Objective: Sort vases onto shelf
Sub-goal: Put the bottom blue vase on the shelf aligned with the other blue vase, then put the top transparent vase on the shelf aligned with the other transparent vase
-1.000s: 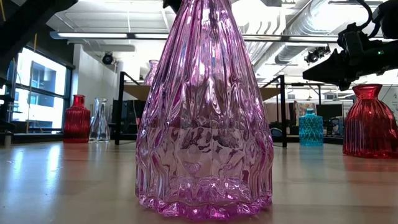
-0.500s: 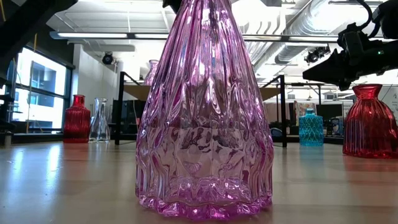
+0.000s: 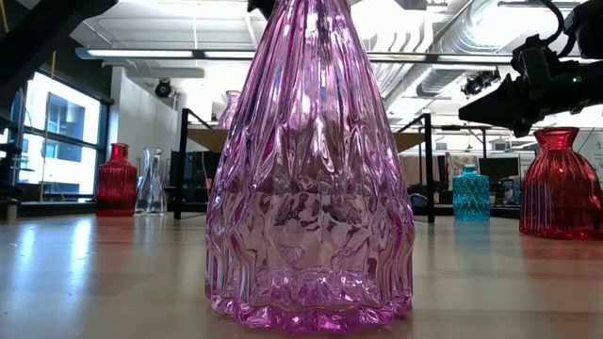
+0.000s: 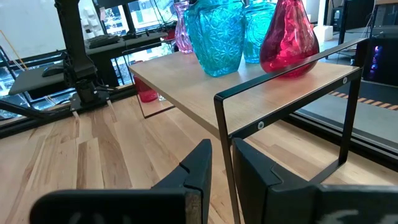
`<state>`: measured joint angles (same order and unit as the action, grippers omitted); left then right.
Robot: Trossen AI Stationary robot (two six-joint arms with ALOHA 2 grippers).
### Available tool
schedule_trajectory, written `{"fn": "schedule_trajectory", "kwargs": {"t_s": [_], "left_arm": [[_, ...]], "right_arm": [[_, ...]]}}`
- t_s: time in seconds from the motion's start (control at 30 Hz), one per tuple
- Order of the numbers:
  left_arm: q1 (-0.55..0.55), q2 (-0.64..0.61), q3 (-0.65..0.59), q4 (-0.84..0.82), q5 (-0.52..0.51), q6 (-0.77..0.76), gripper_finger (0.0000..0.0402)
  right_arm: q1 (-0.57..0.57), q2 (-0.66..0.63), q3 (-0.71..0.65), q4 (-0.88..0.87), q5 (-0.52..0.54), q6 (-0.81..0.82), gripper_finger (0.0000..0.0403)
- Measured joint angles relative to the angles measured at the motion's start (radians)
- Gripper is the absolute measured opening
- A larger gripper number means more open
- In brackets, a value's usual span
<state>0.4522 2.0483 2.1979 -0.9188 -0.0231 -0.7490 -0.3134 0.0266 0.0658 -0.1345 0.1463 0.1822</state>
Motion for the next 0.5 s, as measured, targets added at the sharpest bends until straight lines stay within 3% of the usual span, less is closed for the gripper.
{"fn": "schedule_trajectory", "kwargs": {"t_s": [0.3,0.5], "left_arm": [[0.0,0.0,0.0,-0.001,0.0,0.018,0.0137],[0.001,-0.018,0.002,-0.007,-0.001,0.022,0.0142]], "right_arm": [[0.0,0.0,0.0,0.0,0.0,0.0,0.0048],[0.0,0.0,0.0,0.0,0.0,0.0,0.0048]]}}
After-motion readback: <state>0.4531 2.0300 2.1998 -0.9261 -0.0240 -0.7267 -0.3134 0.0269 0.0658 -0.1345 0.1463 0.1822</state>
